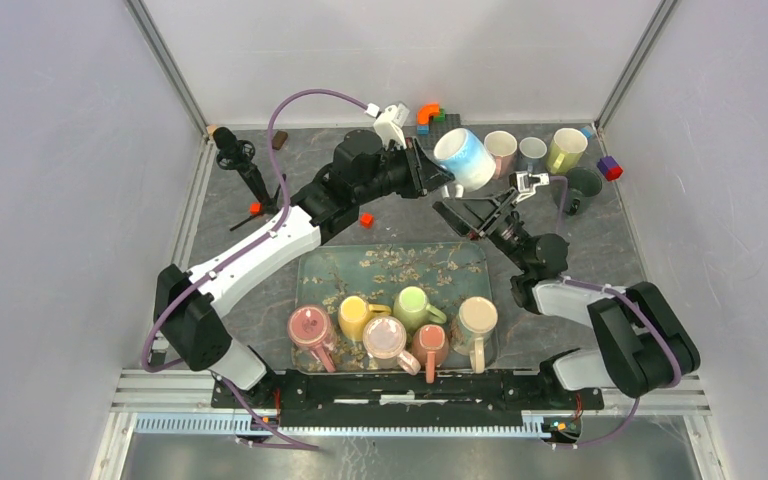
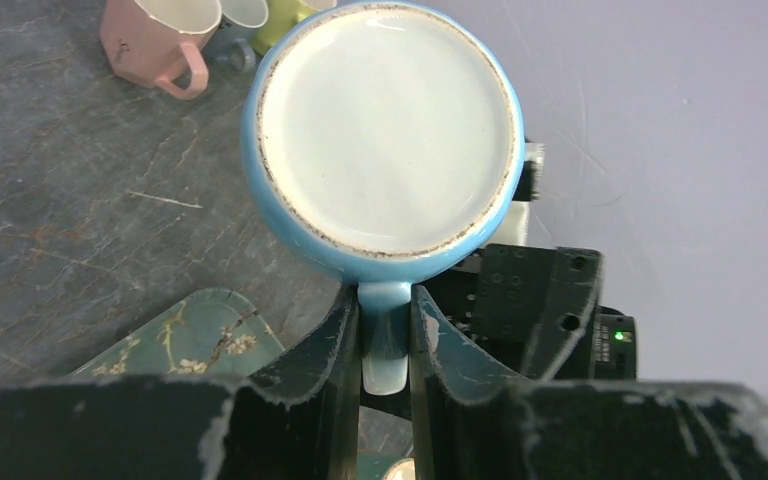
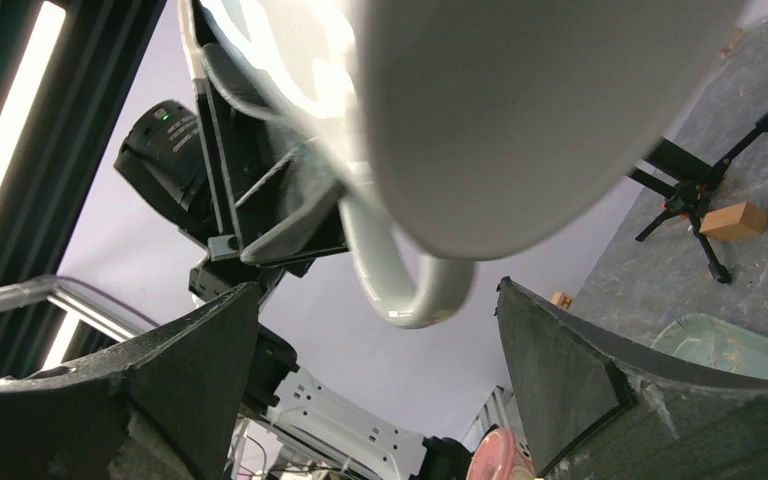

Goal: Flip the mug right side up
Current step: Turn over the cup on the tray.

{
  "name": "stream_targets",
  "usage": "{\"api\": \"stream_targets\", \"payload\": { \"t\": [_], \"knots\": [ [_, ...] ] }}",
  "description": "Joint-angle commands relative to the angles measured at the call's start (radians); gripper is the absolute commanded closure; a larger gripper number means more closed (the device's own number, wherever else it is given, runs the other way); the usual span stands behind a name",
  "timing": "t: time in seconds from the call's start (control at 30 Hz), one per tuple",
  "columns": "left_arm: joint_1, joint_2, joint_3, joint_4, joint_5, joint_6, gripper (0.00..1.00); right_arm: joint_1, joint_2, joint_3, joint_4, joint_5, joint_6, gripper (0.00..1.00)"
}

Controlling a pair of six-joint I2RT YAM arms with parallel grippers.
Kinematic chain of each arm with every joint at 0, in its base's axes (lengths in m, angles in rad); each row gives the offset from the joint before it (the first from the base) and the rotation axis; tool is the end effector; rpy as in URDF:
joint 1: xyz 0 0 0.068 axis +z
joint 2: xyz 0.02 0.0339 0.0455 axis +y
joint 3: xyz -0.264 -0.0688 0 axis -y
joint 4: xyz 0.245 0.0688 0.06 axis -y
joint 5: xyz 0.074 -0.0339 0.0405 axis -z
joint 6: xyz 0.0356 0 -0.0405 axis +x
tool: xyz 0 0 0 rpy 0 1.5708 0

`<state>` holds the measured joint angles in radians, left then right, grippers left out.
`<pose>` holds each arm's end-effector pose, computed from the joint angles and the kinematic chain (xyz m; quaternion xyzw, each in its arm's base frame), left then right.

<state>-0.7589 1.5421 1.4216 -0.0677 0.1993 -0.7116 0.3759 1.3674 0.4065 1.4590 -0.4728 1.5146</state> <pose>0.2635 -0.2596 0.3871 0.0815 0.7649 -0.4824 0.4191 0.2257 0.1065 0.2561 0.0982 0.5269 0.7475 0.3923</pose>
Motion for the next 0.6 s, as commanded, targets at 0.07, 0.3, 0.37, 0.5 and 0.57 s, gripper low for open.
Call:
{"api": "stream_targets", "payload": {
  "t": [0.07,0.3,0.37,0.5,0.57],
  "knots": [
    [-0.002,-0.038,0.009,0.199,0.050,-0.079,0.98,0.004,0.055,0.004,0.274,0.068,0.077,0.08],
    [-0.002,-0.048,-0.021,0.213,0.055,-0.089,0.98,0.006,0.103,0.037,0.369,0.117,0.120,0.14],
    [-0.002,-0.050,-0.025,0.215,0.057,-0.089,0.98,0.006,0.108,0.038,0.385,0.125,0.125,0.16],
    [-0.002,-0.053,-0.033,0.218,0.056,-0.088,0.98,0.007,0.117,0.031,0.436,0.152,0.139,0.20],
    [-0.001,-0.052,-0.035,0.220,0.058,-0.090,0.98,0.006,0.123,0.034,0.461,0.159,0.147,0.25]
  ]
}}
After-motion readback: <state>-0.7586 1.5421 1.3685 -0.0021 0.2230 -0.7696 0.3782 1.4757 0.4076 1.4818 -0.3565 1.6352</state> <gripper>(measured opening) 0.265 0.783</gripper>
